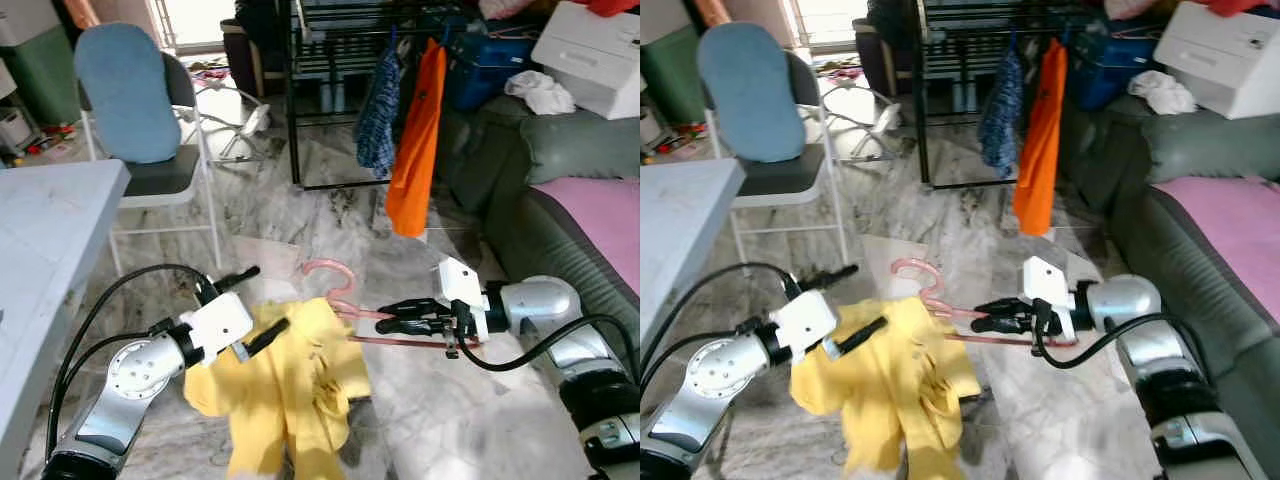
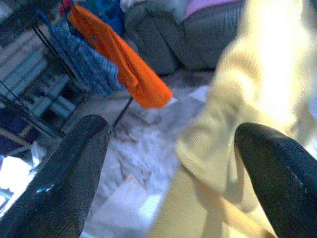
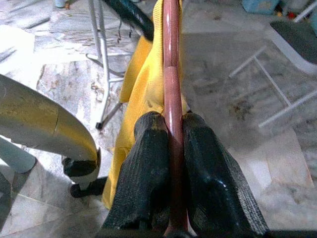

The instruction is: Hang hanger

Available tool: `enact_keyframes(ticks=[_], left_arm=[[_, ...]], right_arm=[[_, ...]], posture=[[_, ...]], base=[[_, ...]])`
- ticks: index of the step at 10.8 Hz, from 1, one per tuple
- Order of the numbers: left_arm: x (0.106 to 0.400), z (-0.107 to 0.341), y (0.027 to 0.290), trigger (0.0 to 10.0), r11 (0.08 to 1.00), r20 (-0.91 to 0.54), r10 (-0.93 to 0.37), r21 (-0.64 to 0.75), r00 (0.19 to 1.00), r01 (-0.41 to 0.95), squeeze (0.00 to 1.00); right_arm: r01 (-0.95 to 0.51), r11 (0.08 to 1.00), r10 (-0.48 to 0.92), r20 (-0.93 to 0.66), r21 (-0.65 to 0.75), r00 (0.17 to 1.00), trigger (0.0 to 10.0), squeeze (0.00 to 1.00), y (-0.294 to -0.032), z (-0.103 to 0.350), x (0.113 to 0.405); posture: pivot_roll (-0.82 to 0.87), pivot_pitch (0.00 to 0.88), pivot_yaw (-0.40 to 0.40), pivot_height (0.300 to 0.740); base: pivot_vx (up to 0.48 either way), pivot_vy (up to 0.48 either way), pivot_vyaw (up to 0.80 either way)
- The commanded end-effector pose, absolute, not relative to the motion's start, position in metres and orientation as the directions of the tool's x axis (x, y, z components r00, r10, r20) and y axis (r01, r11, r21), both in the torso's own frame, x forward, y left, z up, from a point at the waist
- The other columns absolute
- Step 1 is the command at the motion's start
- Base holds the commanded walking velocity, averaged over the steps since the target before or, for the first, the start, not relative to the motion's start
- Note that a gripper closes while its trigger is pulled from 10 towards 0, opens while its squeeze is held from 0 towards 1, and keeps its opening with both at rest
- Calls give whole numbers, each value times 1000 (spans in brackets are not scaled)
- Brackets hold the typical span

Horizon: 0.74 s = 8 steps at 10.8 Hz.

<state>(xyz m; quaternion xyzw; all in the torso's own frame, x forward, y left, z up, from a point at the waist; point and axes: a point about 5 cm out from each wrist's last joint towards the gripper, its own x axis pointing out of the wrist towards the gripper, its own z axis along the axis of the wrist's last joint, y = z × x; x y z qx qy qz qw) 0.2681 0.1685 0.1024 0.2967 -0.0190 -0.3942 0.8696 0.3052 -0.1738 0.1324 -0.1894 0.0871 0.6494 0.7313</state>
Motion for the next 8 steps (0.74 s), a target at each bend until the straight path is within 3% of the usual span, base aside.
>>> enact_keyframes(ticks=[1,4,5,6,7,8], left_arm=[[269,101,174,10000,471,-247,-705,537,664,700,1000],[279,106,189,10000,451,-275,-696,551,663,702,1000],[279,107,192,8353,424,-300,-715,532,631,733,1000],[280,107,193,0,387,-326,-749,491,577,780,118],[280,105,192,0,362,-348,-761,472,547,804,0],[280,104,192,0,328,-374,-767,469,521,820,0]], right_arm=[[-979,38,932,-346,-199,107,10000,0,-171,143,308],[-975,57,945,-303,-216,122,10000,0,-167,143,308],[-974,63,948,-292,-219,127,10000,0,-165,142,307],[-973,63,949,-288,-221,127,10000,0,-164,140,306],[-973,65,950,-284,-220,127,10000,0,-163,140,306],[-973,66,951,-282,-221,129,10000,0,-163,140,306]], posture=[[-38,0,17,740],[-36,0,21,740],[-36,2,27,740],[-38,2,31,740],[-39,1,32,740],[-41,0,33,740]], base=[[0,0,0],[0,0,0],[0,0,0],[0,0,0],[0,0,0],[0,0,0]])
